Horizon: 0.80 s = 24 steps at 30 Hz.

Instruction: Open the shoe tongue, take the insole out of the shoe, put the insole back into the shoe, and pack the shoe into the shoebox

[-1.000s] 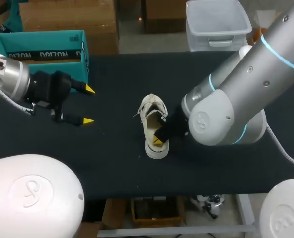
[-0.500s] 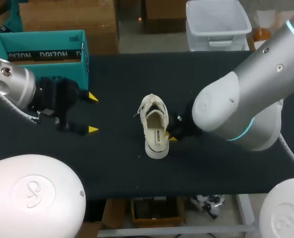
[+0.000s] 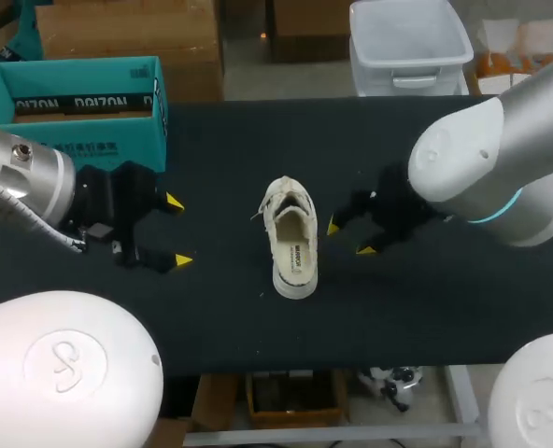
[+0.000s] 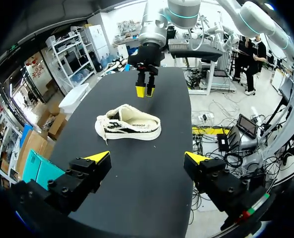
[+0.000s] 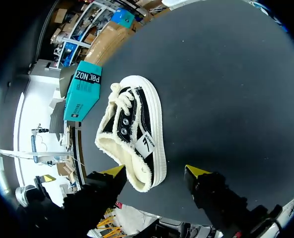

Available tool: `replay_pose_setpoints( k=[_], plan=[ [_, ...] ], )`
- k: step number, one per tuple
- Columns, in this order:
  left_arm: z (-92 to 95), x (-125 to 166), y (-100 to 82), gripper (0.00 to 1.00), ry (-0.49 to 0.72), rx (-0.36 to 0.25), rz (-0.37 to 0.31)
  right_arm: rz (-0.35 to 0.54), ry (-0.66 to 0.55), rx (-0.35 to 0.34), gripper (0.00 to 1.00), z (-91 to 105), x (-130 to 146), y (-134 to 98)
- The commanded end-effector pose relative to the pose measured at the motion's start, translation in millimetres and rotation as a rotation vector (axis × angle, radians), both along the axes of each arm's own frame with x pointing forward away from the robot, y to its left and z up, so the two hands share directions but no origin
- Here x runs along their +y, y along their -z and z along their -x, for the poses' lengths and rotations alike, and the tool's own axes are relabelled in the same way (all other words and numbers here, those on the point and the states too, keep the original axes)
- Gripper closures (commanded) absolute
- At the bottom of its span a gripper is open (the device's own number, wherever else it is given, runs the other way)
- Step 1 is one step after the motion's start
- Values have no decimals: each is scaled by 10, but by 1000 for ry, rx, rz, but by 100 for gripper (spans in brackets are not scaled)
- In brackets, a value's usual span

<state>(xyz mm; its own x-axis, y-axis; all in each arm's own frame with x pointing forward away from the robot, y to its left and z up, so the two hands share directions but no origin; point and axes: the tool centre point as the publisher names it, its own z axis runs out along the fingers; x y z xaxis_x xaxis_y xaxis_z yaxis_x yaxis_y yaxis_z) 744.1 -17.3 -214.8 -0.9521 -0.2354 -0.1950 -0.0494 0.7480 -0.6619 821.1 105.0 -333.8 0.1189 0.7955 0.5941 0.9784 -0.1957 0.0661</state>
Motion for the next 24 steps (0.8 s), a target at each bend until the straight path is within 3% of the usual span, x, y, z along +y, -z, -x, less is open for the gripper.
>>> replay_pose_setpoints(
  k=[1, 4, 19, 20, 24],
  plan=[
    [88, -28, 37, 0, -33, 2, -11, -104, -183, 147, 0, -59, -196, -133],
    [135, -66, 47, 0, -24, -9, -58, -100, -206, 162, 0, -114, -245, -177],
    [135, -66, 47, 0, -24, -9, -58, -100, -206, 162, 0, -114, -245, -177],
    [61, -106, 68, 0, -48, 11, -61, -94, -195, 162, 0, -142, -266, -142],
    [120, -362, 193, 0, -142, 107, -113, -68, -272, 177, 0, -225, -332, -108]
  ],
)
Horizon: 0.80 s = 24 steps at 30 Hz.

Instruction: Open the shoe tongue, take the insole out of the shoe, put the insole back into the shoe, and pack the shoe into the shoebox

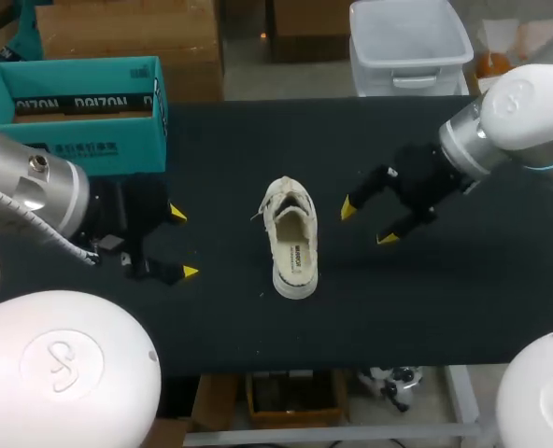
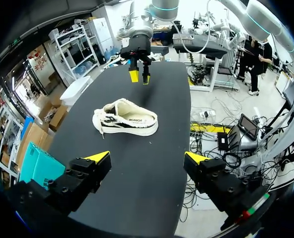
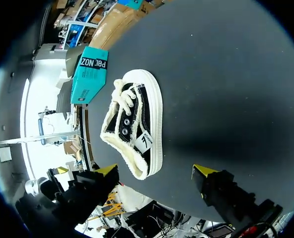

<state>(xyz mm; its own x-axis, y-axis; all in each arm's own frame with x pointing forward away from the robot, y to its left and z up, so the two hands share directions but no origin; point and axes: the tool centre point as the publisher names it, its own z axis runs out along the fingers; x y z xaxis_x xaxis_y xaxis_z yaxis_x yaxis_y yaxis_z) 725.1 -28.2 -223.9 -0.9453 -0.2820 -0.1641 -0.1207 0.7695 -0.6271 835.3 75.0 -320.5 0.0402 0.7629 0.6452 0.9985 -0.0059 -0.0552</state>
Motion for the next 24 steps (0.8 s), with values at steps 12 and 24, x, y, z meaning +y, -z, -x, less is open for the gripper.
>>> replay_pose_setpoints(
  k=[12, 24],
  plan=[
    [-129, -325, 440, 0, -327, 212, -146, 157, -177, -24, 0, -247, -166, -128],
    [-196, -415, 759, 0, -553, 332, -182, 267, -368, -128, 0, -427, -357, -66]
  ],
)
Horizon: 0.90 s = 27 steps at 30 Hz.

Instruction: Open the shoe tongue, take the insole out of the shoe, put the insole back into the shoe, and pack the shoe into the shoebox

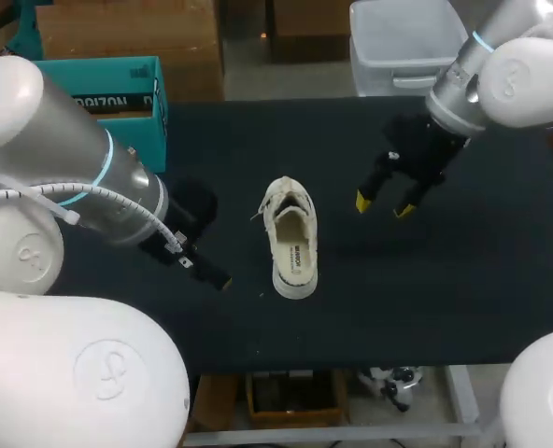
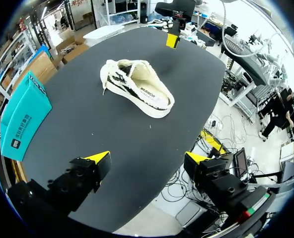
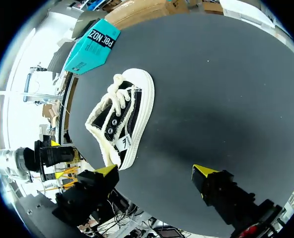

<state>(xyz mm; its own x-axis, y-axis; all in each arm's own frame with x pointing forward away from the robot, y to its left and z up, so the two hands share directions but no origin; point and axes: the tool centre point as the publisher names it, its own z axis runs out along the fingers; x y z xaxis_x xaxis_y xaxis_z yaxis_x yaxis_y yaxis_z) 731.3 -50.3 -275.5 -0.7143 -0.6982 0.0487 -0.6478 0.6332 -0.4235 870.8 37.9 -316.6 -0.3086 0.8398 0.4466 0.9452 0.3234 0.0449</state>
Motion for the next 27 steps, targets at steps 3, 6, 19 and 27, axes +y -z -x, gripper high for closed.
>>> replay_pose_setpoints(
  k=[3, 6, 19, 27],
  plan=[
    [-172, -283, 309, 0, -87, 66, -75, 94, -70, -19, 0, -97, -23, -50],
    [-192, -376, 365, 0, -108, 93, -78, 131, -114, -33, 0, -106, -44, -61],
    [-515, -742, 594, 0, -257, 187, -115, 222, -277, -93, 0, -226, -257, -29],
    [-645, -799, 651, 0, -342, 174, -112, 225, -295, -71, 0, -258, -307, -49]
  ],
)
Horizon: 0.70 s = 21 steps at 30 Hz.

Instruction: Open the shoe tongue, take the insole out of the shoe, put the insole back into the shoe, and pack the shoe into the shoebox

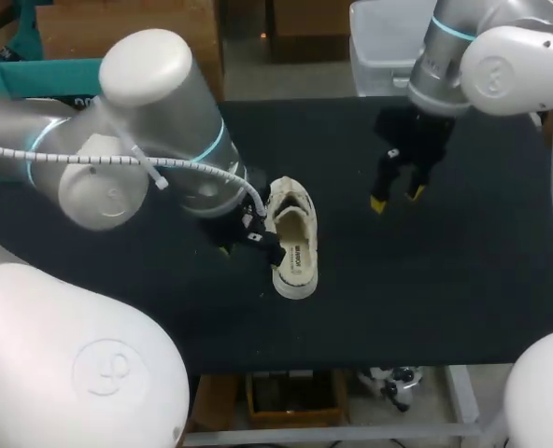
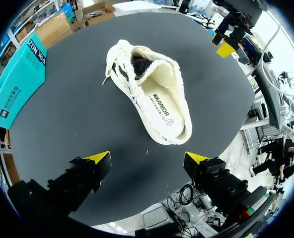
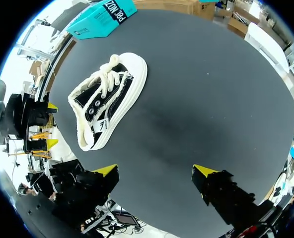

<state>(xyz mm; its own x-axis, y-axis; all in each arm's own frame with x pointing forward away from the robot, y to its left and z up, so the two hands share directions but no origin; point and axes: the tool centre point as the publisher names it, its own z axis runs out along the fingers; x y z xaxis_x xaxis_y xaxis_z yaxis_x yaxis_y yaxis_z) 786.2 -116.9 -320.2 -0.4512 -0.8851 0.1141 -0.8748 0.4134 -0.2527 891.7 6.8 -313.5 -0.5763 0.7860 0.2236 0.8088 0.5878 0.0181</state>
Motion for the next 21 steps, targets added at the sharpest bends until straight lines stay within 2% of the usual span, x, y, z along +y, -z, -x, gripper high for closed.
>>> replay_pose_setpoints(
  k=[1, 9, 10, 15, 21],
  plan=[
    [-101, -133, 205, 0, -31, -8, -63, 3, -4, 15, 0, -49, 5, -18],
    [-266, -187, 285, 0, -97, -51, -58, 3, -4, 15, 0, -49, 5, -18],
    [-294, -199, 278, 0, -105, -60, -58, -8, -48, -16, 0, -66, -20, 7],
    [-377, -234, 228, 0, -133, -90, -33, 51, -122, -62, 0, -116, -95, 41],
    [-478, -246, 224, 0, -184, -112, -24, 79, -241, -126, 0, -115, -173, 56]
  ],
)
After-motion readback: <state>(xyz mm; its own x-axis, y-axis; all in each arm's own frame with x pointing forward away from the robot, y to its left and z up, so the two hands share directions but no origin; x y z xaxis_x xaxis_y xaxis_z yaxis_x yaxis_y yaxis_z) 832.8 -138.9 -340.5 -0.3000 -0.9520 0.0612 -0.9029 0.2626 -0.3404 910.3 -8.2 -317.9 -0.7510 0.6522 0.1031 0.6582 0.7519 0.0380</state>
